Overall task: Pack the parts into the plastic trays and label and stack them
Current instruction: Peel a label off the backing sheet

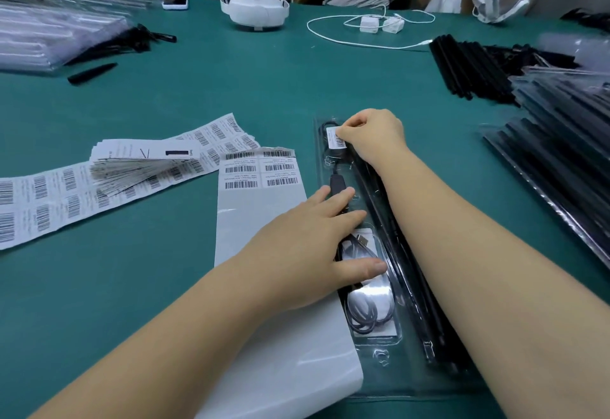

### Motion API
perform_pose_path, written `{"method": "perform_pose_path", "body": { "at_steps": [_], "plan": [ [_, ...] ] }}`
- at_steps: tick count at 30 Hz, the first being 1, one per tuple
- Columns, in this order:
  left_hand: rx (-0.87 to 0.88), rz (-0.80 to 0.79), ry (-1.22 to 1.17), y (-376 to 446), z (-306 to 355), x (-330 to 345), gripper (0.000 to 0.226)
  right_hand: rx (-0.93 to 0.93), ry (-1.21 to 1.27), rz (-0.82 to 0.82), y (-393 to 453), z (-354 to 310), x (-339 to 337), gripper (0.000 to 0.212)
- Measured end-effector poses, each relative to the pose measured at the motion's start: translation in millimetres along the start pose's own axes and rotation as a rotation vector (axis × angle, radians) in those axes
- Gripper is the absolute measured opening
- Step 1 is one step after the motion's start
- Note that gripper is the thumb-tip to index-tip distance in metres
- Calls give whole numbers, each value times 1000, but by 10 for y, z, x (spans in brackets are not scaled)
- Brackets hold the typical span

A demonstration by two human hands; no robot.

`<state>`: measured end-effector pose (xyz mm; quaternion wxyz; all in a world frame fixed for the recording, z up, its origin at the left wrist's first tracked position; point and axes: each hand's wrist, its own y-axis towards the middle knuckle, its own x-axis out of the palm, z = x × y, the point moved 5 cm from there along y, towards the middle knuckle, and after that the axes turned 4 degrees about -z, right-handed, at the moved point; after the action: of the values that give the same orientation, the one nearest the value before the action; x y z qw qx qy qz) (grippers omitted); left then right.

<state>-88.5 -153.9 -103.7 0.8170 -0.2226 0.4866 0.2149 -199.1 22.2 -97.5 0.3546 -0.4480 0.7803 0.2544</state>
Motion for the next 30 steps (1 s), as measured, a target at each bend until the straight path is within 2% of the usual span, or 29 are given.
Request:
{"method": "perform_pose_path", "body": {
  "at_steps": [2,5,8,14,18,25,28,30],
  "plan": [
    [1,5,-8,3,-3,-4,76,25,-50,-14,55,-10,9,17],
    [6,10,-6,6,-2,-5,75,127,-141,-38,118,-6,-10,49],
    [7,8,-9,3,-2,-5,75,139,-261,-60,154,-25,-33,51],
    [2,0,-2,5,-12,-2,75,74,-436,-127,183,-33,-33,77],
    [-2,-7,-5,11,-13,-7,76,-20,-455,-215,173,-7,-43,81],
    [-6,-7,-2,9,-9,-9,76,-112,-452,-269,48,21,-21,96],
    [-3,0,-4,1,-3,-11,76,-178,-442,-244,-25,29,-12,86],
    [-1,3,-5,3,1,-15,75,-319,-487,-149,-113,-21,17,71]
  ]
}}
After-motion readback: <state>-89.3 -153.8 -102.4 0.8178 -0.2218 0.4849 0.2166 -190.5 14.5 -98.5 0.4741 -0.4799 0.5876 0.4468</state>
